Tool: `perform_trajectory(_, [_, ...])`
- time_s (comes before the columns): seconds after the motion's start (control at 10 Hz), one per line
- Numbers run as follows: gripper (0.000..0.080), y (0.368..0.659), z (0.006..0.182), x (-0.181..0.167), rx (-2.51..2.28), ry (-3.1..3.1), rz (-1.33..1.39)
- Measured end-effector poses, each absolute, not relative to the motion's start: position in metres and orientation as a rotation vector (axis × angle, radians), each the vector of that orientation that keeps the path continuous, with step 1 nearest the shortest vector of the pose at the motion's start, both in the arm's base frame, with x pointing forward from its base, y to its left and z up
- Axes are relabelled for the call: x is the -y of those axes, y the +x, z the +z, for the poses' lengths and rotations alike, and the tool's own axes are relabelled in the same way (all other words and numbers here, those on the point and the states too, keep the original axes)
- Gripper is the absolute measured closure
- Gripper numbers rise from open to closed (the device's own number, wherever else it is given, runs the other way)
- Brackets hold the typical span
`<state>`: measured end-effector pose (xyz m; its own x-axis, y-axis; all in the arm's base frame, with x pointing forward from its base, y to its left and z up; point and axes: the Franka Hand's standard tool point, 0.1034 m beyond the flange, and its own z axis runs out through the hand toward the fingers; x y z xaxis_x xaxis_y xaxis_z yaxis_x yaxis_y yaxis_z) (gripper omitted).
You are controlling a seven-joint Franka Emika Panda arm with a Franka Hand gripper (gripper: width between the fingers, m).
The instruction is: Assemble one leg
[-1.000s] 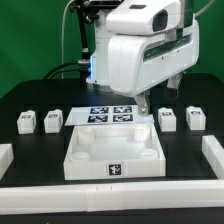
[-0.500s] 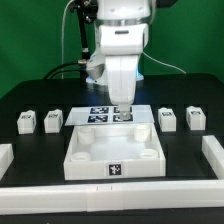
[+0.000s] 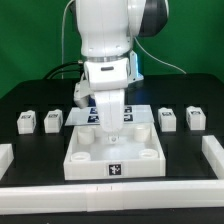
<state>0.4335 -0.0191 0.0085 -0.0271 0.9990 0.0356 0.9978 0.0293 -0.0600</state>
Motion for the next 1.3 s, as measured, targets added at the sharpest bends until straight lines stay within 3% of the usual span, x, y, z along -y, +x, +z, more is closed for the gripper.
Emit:
perform_trajectory(0.1, [0.0283,0.4331,0.0084,0.0192,2.203,-2.143,0.029])
perform_trajectory(0.2, [0.0283,0.4327,0.0080,0.0191,2.202,-2.143,0.030])
perform_trajectory(0.4, [0.0557,0.4323,0.0076,0.0191,2.201,-2.143,0.031])
perform_trajectory(0.5, [0.0557,0.4320,0.0075,0.0192,2.201,-2.142,0.031])
perform_trajectory(0.6, [0.0729,0.4326,0.0077,0.0194,2.201,-2.145,0.029])
perform_trajectory(1.3, [0.0741,0.4358,0.0091,0.0195,2.209,-2.153,0.013])
